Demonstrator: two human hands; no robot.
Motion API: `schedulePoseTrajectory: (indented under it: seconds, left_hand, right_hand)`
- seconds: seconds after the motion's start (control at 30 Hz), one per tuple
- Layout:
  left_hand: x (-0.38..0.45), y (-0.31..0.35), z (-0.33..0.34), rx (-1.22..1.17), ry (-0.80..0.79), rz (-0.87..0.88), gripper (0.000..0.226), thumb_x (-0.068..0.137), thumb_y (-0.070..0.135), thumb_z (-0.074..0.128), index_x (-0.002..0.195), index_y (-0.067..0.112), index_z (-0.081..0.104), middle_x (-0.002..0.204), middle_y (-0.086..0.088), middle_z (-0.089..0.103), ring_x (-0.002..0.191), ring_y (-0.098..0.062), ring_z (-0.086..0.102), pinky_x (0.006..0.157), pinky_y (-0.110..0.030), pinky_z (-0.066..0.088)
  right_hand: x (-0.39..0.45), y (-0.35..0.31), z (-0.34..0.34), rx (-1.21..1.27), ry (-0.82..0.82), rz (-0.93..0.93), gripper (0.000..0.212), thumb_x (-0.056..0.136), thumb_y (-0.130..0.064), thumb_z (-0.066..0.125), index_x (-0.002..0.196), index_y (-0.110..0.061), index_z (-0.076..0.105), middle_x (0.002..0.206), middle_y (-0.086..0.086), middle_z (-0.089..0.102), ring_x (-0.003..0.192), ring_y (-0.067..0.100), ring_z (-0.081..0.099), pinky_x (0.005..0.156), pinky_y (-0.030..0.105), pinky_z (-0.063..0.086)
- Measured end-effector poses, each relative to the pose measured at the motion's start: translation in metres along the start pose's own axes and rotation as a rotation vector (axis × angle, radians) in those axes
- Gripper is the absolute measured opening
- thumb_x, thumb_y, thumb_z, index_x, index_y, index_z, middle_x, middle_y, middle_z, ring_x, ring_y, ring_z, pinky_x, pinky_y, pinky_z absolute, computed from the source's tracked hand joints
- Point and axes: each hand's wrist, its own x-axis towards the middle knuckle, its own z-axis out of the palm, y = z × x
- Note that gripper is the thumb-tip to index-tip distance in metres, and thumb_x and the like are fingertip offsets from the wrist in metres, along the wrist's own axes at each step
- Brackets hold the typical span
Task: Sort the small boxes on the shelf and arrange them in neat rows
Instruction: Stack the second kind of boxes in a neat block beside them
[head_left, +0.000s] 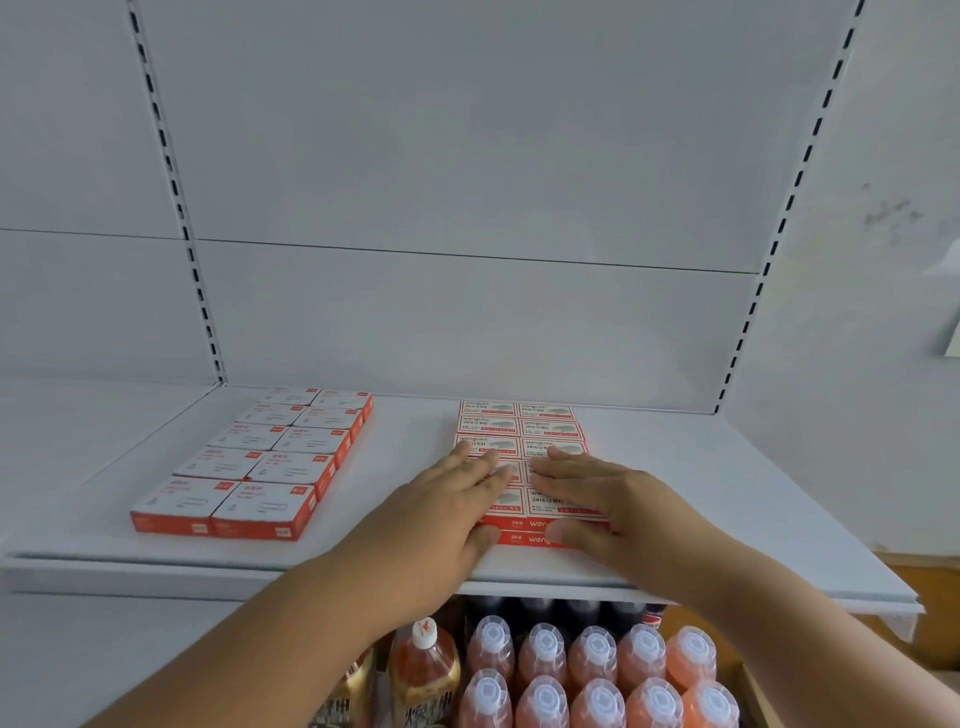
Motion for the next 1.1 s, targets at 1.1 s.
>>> schedulePoseTrajectory:
  seconds: [1.1]
  left_hand:
    - [-0.013,0.001,-0.02,-0.804,0.346,-0.402,0.022,0.098,0.041,0.051,0.121,0.039,0.052,0.11,0.022,0.049,0.103,0.001,0.046,0.081,-0.021,0.037]
  right_hand:
    - [-0.016,-0.021,-0.01,0.487,0.534,0.518,0.011,0.094,-0.037,0.057,0.103,-0.031,0.06,0.104,-0.015,0.061,0.101,0.003,0.058,0.079,0.019,0.047]
